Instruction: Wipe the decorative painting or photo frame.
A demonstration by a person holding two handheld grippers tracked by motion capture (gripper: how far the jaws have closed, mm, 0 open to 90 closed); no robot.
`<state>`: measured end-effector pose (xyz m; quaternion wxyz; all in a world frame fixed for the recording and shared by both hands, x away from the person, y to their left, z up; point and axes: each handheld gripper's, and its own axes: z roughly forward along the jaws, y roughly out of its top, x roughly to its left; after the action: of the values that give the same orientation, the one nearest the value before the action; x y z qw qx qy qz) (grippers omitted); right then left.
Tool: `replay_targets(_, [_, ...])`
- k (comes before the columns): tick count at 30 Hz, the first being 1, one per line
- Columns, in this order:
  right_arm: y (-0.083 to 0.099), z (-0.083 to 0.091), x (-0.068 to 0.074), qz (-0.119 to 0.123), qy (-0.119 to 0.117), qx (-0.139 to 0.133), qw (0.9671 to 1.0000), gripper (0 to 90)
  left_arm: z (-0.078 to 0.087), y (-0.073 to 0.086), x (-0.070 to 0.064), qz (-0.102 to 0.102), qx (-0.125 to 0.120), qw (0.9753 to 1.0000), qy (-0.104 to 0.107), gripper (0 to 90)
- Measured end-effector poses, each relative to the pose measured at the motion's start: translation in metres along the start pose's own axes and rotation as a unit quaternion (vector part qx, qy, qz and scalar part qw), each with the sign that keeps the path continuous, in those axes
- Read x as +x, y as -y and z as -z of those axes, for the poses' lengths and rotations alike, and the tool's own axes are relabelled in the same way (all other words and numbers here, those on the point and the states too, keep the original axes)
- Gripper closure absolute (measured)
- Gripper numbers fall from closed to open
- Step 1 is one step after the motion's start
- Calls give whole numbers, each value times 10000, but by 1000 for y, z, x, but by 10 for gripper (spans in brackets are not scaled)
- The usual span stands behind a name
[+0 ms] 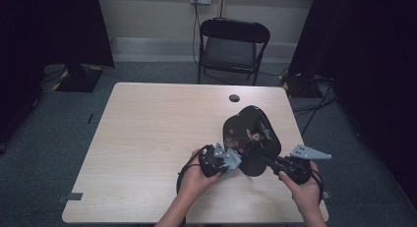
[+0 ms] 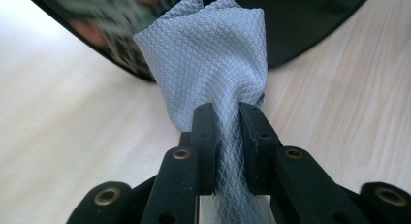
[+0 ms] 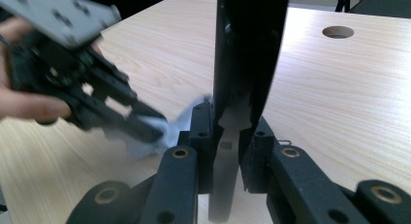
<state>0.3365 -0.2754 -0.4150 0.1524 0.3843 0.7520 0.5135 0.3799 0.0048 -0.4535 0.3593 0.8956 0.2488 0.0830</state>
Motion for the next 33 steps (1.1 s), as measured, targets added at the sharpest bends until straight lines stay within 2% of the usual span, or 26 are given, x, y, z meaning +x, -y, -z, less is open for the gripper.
replay_targets(3, [0, 0, 0, -4, -1, 0, 10000, 788, 17, -11, 3, -28, -218, 9997, -74, 778])
replay_targets(7, [0, 0, 0, -2, -5, 5, 10000, 788, 45, -29, 9, -30, -583, 9981, -211, 778])
replay_targets(12, [0, -1, 1, -8, -6, 3, 10000, 788, 79, -56, 12, -103, -1038, 9937, -399, 778])
replay_targets(18, [0, 0, 0, -18, -8, 8, 10000, 788, 101, -86, 6, -268, -1373, 9886, -550, 776])
replay_targets(21, [0, -1, 0, -6, -12, 6, 10000, 788, 106, -100, 1, -358, -1518, 9863, -544, 776])
replay_targets(25, [0, -1, 0, -22, -10, 9, 10000, 788, 104, -114, -6, -480, -1670, 9835, -503, 776])
replay_targets(29, [0, -1, 0, -1, -8, 13, 10000, 787, 95, -120, -11, -556, -1574, 9848, -470, 776])
replay_targets(33, [0, 0, 0, -13, -12, 19, 10000, 788, 87, -116, -9, -523, -1493, 9864, -441, 775])
